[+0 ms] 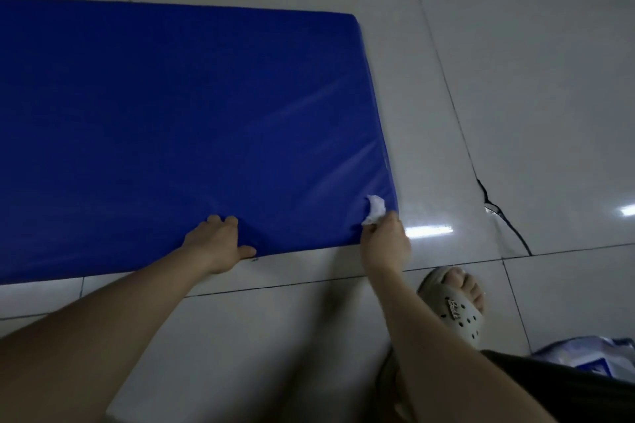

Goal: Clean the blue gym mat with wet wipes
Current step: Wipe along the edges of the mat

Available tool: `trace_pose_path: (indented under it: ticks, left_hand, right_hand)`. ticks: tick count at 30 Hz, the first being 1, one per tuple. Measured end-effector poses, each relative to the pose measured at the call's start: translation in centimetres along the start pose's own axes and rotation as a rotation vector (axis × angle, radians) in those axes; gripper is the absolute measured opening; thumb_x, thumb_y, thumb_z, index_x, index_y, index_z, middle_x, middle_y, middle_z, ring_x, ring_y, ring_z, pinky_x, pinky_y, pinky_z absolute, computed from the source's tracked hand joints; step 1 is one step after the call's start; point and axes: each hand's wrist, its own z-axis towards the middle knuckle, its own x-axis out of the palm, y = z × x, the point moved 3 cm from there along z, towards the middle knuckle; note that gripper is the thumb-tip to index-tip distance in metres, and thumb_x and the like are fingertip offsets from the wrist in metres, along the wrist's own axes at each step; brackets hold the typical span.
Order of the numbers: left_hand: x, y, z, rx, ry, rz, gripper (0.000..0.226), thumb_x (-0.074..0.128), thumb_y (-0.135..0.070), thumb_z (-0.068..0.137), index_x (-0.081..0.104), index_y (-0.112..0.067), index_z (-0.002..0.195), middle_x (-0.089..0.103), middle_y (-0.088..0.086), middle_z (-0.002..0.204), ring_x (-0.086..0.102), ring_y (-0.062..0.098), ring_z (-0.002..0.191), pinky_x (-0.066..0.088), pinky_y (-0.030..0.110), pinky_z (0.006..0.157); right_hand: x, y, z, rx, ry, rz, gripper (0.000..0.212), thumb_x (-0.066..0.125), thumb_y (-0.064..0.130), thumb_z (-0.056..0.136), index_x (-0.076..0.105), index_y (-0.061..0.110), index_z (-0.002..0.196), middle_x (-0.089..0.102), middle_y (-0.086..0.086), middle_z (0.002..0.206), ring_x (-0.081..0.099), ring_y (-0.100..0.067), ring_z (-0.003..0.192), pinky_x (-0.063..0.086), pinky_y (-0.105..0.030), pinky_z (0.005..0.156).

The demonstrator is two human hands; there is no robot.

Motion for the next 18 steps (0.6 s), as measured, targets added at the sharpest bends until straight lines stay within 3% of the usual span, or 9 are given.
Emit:
trace_pose_path:
  ticks: [5, 7, 9, 13, 15, 18]
  left_hand:
    - [-0.1, -0.2, 0.0, -0.016, -0.006, 0.025, 0.071, 0.053, -0.07, 0.092, 0.04, -0.016, 0.137, 0.044, 0.013, 0.136, 0.052, 0.029, 0.116, 0.05, 0.041, 0.095]
    - [-0.2, -0.3, 0.1, -0.025, -0.008, 0.036, 0.071, 0.053, -0.07, 0.091, 0.04, -0.016, 0.136, 0.044, 0.013, 0.136, 0.052, 0.029, 0.116, 0.05, 0.041, 0.095]
    - [-0.3, -0.3, 0.1, -0.023, 0.002, 0.022, 0.071, 0.053, -0.07, 0.091, 0.04, -0.018, 0.136, 0.044, 0.012, 0.136, 0.052, 0.029, 0.117, 0.049, 0.041, 0.097]
    - [-0.2, -0.2, 0.1, -0.015, 0.005, 0.004, 0.071, 0.053, -0.07, 0.091, 0.04, -0.02, 0.138, 0.043, 0.01, 0.137, 0.051, 0.027, 0.117, 0.048, 0.041, 0.1]
    - [-0.2, -0.2, -0.1, -0.015, 0.006, -0.001, 0.071, 0.053, -0.071, 0.091, 0.039, -0.02, 0.139, 0.043, 0.01, 0.137, 0.051, 0.027, 0.118, 0.048, 0.041, 0.1]
    - [-0.3, -0.3, 0.0, -0.011, 0.003, -0.003, 0.072, 0.053, -0.071, 0.091, 0.039, -0.02, 0.14, 0.043, 0.01, 0.137, 0.052, 0.027, 0.117, 0.048, 0.04, 0.099]
  right_hand:
    - [5.5, 6.8, -8.7, -0.444, 0.199, 0.0, 0.036, 0.046, 0.028, 0.103, 0.044, 0.014, 0.136, 0.062, -0.003, 0.104, 0.063, -0.02, 0.087, 0.052, -0.031, 0.072]
    - [5.7, 7.3, -8.7, -0.503, 0.219, -0.023, 0.032, 0.047, 0.029, 0.102, 0.049, 0.013, 0.13, 0.063, -0.004, 0.103, 0.06, -0.018, 0.081, 0.051, -0.031, 0.069]
    - [3.9, 5.4, -6.0, -0.462, 0.177, -0.084, 0.024, 0.051, 0.035, 0.101, 0.055, 0.015, 0.114, 0.064, -0.004, 0.105, 0.063, -0.02, 0.084, 0.053, -0.033, 0.072]
    - [-1.4, -1.2, 1.9, -0.18, 0.028, -0.109, 0.026, 0.055, 0.038, 0.096, 0.055, 0.015, 0.109, 0.065, -0.005, 0.105, 0.064, -0.024, 0.088, 0.054, -0.042, 0.078]
    - [-2.6, -3.1, 3.8, -0.092, -0.03, -0.111, 0.022, 0.052, 0.033, 0.095, 0.054, 0.014, 0.106, 0.066, -0.007, 0.102, 0.06, -0.023, 0.081, 0.049, -0.036, 0.071]
    - [-1.6, -2.4, 2.8, -0.113, -0.028, -0.045, 0.013, 0.053, 0.025, 0.096, 0.052, 0.014, 0.103, 0.066, -0.008, 0.101, 0.055, -0.021, 0.078, 0.042, -0.032, 0.068]
